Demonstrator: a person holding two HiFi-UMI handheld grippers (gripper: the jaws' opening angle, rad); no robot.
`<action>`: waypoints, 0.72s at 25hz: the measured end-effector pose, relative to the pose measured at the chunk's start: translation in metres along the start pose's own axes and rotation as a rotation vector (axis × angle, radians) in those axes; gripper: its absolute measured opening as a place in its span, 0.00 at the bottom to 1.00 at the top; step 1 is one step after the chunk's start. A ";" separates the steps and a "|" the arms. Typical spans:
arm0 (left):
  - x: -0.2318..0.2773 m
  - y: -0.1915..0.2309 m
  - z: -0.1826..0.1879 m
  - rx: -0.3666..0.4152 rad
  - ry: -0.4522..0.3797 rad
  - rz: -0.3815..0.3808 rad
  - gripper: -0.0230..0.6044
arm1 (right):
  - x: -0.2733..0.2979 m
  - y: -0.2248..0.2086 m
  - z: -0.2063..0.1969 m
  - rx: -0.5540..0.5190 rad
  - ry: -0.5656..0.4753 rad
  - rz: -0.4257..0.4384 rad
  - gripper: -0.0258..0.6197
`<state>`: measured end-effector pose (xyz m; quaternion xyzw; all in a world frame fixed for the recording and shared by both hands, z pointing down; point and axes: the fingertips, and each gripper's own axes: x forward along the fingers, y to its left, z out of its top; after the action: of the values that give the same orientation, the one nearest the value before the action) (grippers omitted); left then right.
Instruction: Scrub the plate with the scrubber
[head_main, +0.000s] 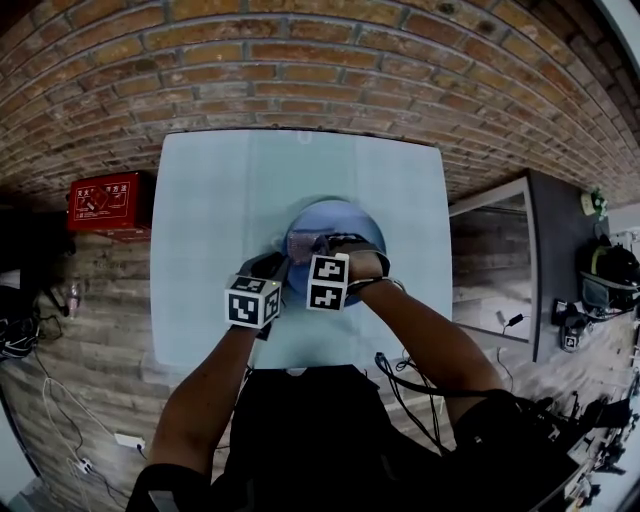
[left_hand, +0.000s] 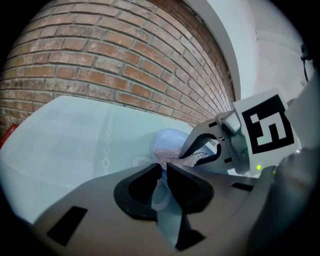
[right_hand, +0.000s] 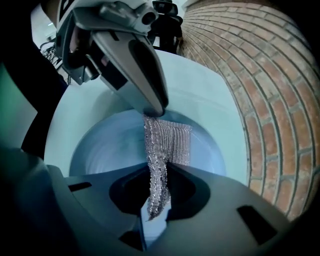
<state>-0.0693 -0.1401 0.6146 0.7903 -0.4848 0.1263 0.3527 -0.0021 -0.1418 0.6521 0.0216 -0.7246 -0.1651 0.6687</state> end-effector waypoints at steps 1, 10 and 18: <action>-0.001 0.001 0.001 0.009 -0.008 0.001 0.15 | -0.001 0.005 0.002 -0.014 -0.005 0.016 0.15; -0.007 0.000 0.000 0.025 -0.007 0.019 0.12 | -0.015 0.047 0.009 -0.061 -0.073 0.095 0.15; -0.006 0.003 0.001 0.019 -0.009 0.045 0.12 | -0.021 0.067 0.004 -0.087 -0.088 0.105 0.15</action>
<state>-0.0747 -0.1370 0.6121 0.7829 -0.5030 0.1354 0.3403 0.0085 -0.0726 0.6492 -0.0528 -0.7457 -0.1621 0.6441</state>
